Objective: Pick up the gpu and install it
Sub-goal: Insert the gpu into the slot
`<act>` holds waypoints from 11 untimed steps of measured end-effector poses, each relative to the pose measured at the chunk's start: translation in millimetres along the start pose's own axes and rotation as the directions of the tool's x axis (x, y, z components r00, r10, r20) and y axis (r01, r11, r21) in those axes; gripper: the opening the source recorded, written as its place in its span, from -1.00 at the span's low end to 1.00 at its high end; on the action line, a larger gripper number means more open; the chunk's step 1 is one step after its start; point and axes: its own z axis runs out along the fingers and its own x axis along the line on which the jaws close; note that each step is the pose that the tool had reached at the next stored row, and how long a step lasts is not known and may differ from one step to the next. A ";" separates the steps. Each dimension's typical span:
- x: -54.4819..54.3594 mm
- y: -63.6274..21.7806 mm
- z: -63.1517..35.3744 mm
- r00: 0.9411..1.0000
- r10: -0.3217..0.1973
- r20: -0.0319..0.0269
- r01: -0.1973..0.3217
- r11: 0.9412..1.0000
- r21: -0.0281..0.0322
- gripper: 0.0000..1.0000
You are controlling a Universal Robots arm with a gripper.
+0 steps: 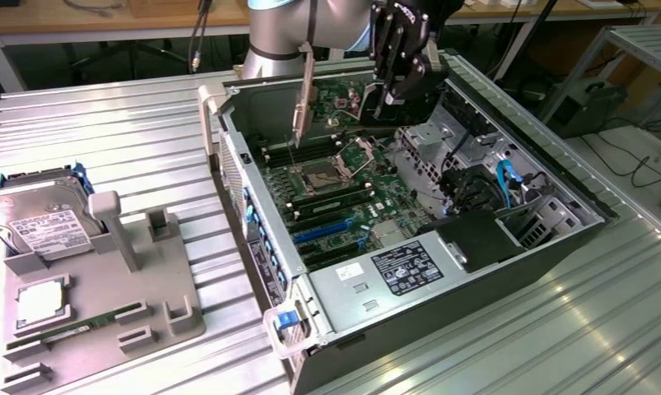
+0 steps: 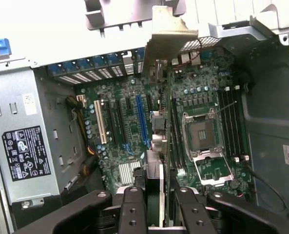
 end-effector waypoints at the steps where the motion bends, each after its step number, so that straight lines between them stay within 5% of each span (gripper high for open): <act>1: 0.0 0.0 0.0 1.000 -0.010 0.000 0.010 1.000 0.000 -0.45; 11: 0.0 0.0 0.0 0.995 -0.101 -0.002 0.101 0.995 -0.002 -0.45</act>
